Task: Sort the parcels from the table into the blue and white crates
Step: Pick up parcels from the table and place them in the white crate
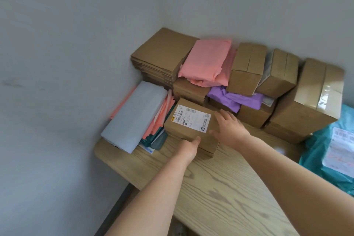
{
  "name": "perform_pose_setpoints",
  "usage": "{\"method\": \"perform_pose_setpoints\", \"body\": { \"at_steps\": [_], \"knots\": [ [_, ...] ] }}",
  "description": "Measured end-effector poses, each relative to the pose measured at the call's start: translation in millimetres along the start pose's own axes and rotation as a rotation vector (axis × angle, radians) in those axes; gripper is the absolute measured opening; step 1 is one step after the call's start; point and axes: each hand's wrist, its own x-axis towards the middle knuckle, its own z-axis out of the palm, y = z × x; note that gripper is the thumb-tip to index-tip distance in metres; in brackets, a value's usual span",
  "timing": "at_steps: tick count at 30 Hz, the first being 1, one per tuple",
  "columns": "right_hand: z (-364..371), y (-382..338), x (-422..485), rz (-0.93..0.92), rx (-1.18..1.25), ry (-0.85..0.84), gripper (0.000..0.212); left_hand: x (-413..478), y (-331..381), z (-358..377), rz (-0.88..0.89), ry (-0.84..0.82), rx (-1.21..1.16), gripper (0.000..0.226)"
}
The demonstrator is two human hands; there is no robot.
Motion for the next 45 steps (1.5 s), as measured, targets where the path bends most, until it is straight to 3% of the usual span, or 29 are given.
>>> {"method": "perform_pose_setpoints", "body": {
  "at_steps": [7, 13, 17, 19, 22, 26, 29, 33, 36, 39, 45],
  "knots": [
    [8, 1, 16, 0.059, 0.061, -0.065, 0.090, 18, -9, 4, -0.045, 0.011, -0.162, 0.057],
    [29, 5, -23, 0.179, 0.192, -0.127, 0.071, 12, -35, -2, -0.106, -0.028, -0.322, 0.070],
    [53, 9, -54, 0.329, 0.427, -0.192, 0.066, 0, -47, -13, -0.068, -0.157, -0.254, 0.041],
    [59, 9, -66, 0.384, 0.537, -0.204, 0.057, -5, -48, -16, -0.045, -0.197, -0.209, 0.039],
    [58, 6, -83, 0.412, 0.639, -0.123, 0.052, -10, -46, -19, 0.000, -0.238, -0.203, 0.034],
    [46, 2, -105, 0.441, 0.819, 0.036, 0.053, -17, -31, -22, 0.093, -0.255, -0.243, 0.070],
    [38, 2, -126, 0.458, 0.965, 0.160, 0.059, -23, -17, -24, 0.177, -0.284, -0.277, 0.072],
    [29, 6, -154, 0.478, 1.076, 0.261, 0.047, -33, -1, -24, 0.238, -0.380, -0.310, 0.087],
    [25, 12, -178, 0.477, 1.125, 0.355, 0.056, -44, 8, -12, 0.242, -0.479, -0.338, 0.075],
    [21, 20, -197, 0.459, 1.208, 0.410, 0.063, -62, 16, -3, 0.253, -0.544, -0.354, 0.048],
    [-4, 33, -227, 0.300, 1.517, 0.454, 0.072, -105, 31, 15, 0.351, -0.565, -0.518, 0.044]
  ]
}}
